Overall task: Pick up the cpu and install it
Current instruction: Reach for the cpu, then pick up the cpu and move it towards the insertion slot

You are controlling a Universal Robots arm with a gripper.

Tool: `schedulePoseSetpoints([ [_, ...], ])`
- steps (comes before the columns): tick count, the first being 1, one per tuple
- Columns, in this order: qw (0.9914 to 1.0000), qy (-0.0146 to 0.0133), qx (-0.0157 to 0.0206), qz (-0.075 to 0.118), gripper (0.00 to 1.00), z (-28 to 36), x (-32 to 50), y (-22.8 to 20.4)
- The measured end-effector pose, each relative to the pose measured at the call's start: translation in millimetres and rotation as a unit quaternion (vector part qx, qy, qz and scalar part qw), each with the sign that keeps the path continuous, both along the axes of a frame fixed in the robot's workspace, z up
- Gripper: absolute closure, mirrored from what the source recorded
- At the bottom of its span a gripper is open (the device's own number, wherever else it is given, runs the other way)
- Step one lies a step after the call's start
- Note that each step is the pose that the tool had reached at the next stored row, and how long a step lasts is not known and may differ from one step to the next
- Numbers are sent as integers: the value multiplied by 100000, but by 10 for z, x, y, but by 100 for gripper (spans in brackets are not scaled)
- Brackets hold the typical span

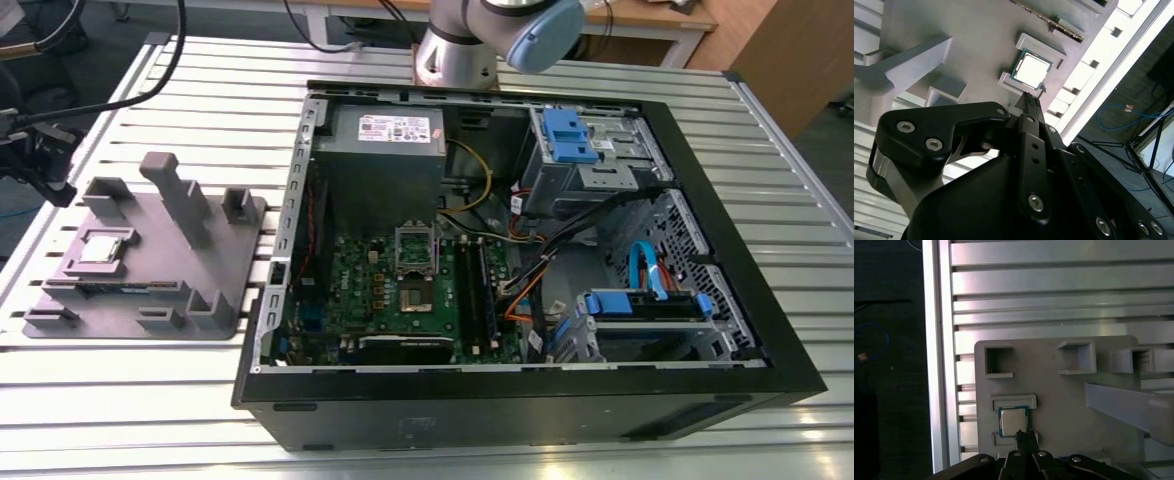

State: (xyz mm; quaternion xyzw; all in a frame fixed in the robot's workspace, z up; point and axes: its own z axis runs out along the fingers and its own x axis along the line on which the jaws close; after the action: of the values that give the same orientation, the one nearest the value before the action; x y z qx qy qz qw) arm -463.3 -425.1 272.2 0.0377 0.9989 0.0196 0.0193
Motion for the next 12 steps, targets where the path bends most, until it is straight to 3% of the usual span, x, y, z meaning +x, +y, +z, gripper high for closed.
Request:
schedulePoseSetpoints([
  [5, 100000, -2, -32, 0, 89, -66, -8, 0],
  [12, 100000, 1, -38, -1, 89, -83, -37, 0],
])
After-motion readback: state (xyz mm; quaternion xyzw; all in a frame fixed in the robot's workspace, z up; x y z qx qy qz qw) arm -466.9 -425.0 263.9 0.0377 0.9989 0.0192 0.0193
